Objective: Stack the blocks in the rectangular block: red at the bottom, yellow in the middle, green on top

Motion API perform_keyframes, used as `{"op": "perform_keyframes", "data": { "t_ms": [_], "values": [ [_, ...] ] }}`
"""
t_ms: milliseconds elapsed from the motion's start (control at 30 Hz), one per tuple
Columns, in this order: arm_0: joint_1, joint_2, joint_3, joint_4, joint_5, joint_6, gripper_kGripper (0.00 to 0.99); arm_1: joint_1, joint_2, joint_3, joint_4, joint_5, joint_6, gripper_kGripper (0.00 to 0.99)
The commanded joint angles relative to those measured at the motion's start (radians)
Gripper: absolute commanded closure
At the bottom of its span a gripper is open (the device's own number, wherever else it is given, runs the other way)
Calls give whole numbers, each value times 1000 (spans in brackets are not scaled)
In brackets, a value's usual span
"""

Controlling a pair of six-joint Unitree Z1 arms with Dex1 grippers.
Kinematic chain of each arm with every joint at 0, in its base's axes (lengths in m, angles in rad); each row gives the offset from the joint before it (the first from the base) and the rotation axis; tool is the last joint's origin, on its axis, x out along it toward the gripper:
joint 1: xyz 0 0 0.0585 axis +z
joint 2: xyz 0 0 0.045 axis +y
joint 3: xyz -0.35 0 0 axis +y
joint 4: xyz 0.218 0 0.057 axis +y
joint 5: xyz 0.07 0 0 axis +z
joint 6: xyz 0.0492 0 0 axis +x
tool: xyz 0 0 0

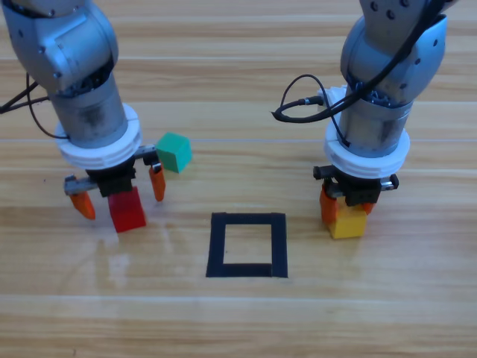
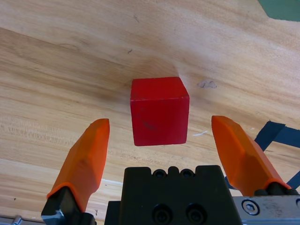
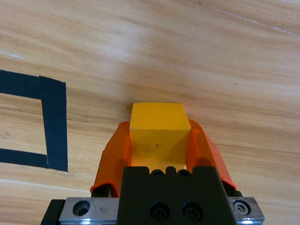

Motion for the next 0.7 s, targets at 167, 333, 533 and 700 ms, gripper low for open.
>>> {"op": "perform_keyframes", "data": {
  "t_ms": [167,333,533,700],
  "values": [
    [-34,75,-2,-15,11,-2,82,-40,-101,75,2,-18,-29,803],
    [-32,98,-2,-21,15,13,113,-40,-88,75,2,-14,-35,803],
    [-31,109,-5,-26,15,34,229,-40,-95,74,2,-17,-36,803],
    [-29,104,-4,-34,14,54,254,-40,-99,75,2,-24,-38,803]
  ]
}}
